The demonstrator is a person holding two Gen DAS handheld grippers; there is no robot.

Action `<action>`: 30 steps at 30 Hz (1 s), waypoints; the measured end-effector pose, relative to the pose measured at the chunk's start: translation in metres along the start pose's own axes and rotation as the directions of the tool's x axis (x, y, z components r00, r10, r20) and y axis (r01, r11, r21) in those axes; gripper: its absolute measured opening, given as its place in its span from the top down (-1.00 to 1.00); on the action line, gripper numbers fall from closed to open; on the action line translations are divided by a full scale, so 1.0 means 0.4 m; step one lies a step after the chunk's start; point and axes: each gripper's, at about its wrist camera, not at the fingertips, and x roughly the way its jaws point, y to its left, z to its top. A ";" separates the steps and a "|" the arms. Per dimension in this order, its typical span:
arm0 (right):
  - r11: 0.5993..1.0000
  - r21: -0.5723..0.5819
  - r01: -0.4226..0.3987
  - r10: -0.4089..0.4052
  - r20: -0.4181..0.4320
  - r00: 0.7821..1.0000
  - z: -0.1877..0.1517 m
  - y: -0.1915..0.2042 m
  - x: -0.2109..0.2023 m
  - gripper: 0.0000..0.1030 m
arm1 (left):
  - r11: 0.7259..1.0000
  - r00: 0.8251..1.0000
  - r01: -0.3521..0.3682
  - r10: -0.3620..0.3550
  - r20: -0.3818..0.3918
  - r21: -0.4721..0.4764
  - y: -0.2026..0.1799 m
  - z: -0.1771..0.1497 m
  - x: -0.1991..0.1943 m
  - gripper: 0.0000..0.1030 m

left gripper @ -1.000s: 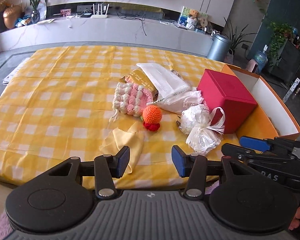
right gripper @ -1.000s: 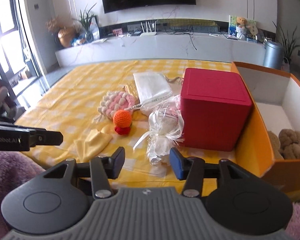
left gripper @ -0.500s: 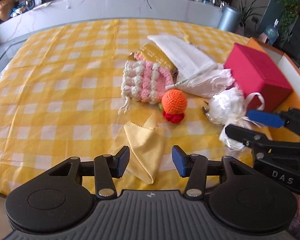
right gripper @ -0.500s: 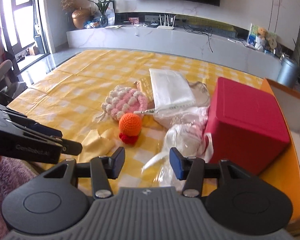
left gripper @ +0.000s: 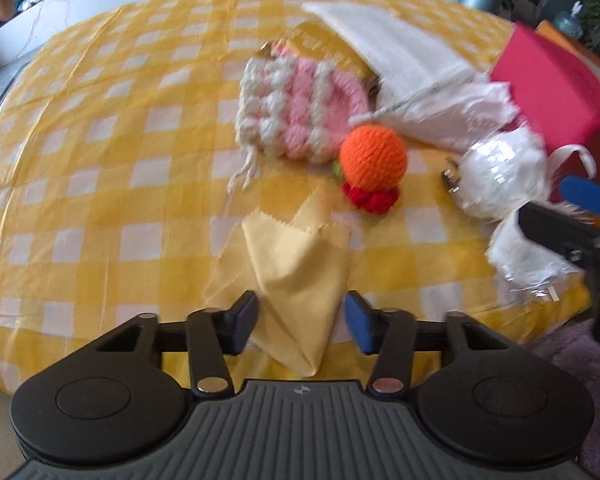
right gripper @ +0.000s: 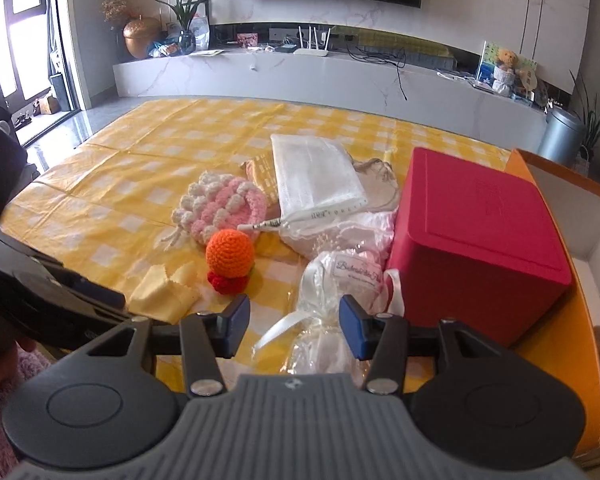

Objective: Organize soft objects
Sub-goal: 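Grasp the yellow cloth with the left gripper, then grasp the white mesh bag with the right gripper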

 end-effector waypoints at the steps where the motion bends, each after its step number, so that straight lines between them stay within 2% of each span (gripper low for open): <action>1: 1.000 -0.005 -0.002 0.002 0.002 1.000 0.003 0.003 -0.001 0.03 | 1.000 1.000 -0.001 0.001 0.002 -0.007 0.002 0.001 0.001 0.13; 6: 1.000 -0.022 -0.002 0.002 0.001 1.000 0.009 0.004 0.001 0.02 | 1.000 1.000 -0.006 0.007 0.016 -0.025 0.013 0.003 0.001 0.49; 8: 1.000 -0.028 -0.003 0.003 0.001 1.000 0.012 0.003 0.001 0.02 | 0.999 1.000 -0.005 0.005 0.021 -0.038 0.018 0.007 -0.001 0.75; 11: 0.999 -0.048 -0.005 0.005 0.005 1.000 0.021 0.002 0.002 0.02 | 0.998 1.000 0.012 -0.010 0.028 -0.059 0.025 0.009 -0.003 0.89; 14: 0.997 -0.072 -0.011 0.012 0.012 1.000 0.041 0.004 0.007 0.02 | 0.994 0.995 0.054 -0.046 0.085 -0.094 0.041 0.013 -0.026 0.90; 16: 0.996 -0.091 -0.016 0.017 0.013 1.000 0.059 0.005 0.018 0.02 | 0.992 0.989 0.056 -0.040 0.143 -0.112 0.051 0.025 -0.050 0.90; 20: 0.990 -0.138 0.004 -0.002 0.015 1.000 0.106 0.011 0.061 0.02 | 0.989 0.978 0.062 -0.033 0.204 -0.135 0.076 0.059 -0.079 0.90; 24: 0.985 -0.168 0.038 -0.040 -0.009 0.999 0.167 0.013 0.130 -0.26 | 0.986 0.970 0.072 -0.033 0.243 -0.154 0.086 0.088 -0.084 0.90; 26: 0.985 -0.168 0.040 -0.048 -0.038 0.998 0.199 0.008 0.175 -0.30 | 0.985 0.966 0.083 -0.042 0.255 -0.152 0.084 0.091 -0.085 0.90; 30: 0.988 -0.148 0.043 -0.060 -0.113 0.992 0.254 -0.003 0.271 -0.63 | 0.987 0.963 0.095 -0.059 0.263 -0.129 0.077 0.101 -0.084 0.89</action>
